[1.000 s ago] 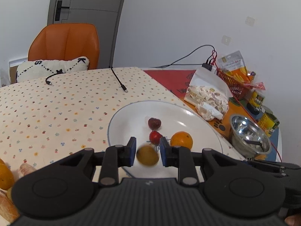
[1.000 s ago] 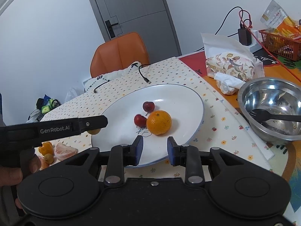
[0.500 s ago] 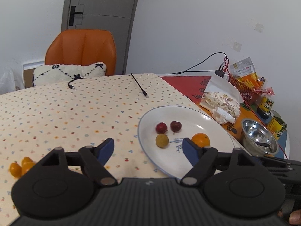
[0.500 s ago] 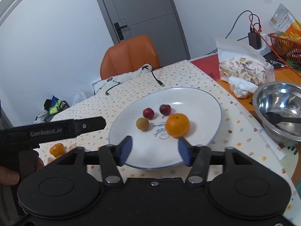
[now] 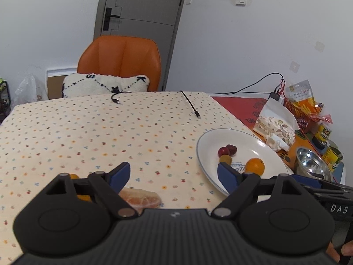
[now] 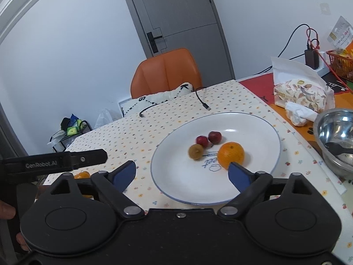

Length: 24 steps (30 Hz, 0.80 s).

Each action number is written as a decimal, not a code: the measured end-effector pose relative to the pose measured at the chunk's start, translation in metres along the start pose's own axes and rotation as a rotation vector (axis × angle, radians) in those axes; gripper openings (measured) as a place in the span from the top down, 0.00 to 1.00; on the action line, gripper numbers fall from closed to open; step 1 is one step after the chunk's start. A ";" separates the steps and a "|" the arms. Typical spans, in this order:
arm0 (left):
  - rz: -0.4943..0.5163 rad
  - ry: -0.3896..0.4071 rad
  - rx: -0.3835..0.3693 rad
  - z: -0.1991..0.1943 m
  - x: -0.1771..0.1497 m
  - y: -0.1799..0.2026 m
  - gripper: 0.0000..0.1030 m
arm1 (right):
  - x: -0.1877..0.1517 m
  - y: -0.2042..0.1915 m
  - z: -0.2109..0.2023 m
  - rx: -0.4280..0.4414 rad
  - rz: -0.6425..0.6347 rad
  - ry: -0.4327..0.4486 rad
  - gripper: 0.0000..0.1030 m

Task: Organize fruits
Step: 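Lift both open tools away from the plate toward the fruit pile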

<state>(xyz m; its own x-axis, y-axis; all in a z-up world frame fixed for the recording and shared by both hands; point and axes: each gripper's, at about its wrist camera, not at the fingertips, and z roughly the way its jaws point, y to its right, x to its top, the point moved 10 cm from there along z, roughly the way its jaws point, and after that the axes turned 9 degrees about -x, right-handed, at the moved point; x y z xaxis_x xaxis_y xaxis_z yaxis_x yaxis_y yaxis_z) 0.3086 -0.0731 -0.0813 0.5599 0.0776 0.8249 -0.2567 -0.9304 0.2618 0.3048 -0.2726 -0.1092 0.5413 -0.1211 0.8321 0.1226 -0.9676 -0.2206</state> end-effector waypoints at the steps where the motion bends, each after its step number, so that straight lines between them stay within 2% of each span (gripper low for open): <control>1: 0.002 0.004 0.005 -0.003 0.001 -0.002 0.18 | 0.000 -0.002 0.000 0.004 -0.001 0.000 0.11; 24: -0.055 0.071 0.066 -0.060 0.002 -0.045 0.18 | 0.001 -0.054 -0.001 0.093 -0.058 0.009 0.11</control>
<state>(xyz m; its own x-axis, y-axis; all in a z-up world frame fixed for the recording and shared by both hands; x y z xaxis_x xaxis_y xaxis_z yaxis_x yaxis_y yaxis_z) 0.2739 -0.0100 -0.0616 0.5137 0.1524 0.8443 -0.1729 -0.9455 0.2759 0.2984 -0.2209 -0.0961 0.5235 -0.0677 0.8493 0.2302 -0.9485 -0.2175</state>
